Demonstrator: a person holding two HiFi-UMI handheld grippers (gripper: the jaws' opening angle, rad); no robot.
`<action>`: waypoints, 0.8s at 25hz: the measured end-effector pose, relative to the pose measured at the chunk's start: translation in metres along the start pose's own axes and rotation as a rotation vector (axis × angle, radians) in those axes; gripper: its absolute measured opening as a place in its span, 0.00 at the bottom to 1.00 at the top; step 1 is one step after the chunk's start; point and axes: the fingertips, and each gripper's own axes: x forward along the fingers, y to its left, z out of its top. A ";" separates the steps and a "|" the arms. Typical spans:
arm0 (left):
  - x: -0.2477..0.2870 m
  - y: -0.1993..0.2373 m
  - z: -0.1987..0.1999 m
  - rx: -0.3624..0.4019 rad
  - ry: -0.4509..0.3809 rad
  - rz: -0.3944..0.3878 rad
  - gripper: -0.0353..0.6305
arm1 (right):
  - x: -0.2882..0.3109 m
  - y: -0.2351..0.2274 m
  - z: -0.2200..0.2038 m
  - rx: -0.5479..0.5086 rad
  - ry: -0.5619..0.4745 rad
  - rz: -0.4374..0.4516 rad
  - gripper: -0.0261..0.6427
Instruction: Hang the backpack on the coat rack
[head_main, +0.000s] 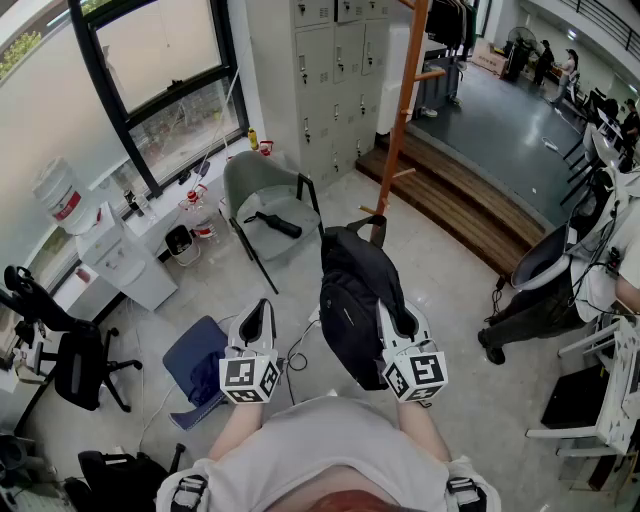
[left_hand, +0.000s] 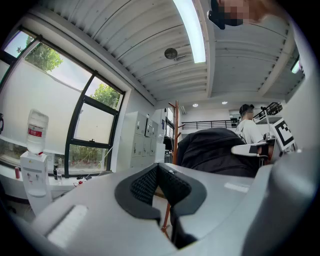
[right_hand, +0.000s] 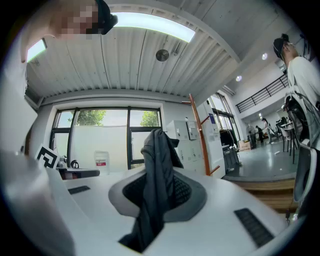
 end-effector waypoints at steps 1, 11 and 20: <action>0.000 0.000 0.000 0.012 0.000 0.001 0.07 | -0.001 0.000 0.000 0.000 -0.002 -0.004 0.14; -0.004 0.004 -0.004 0.012 0.013 -0.005 0.07 | -0.003 0.005 -0.003 -0.003 0.001 -0.028 0.14; 0.000 0.023 -0.012 0.004 0.028 -0.038 0.07 | 0.007 0.014 -0.006 -0.008 0.011 -0.075 0.14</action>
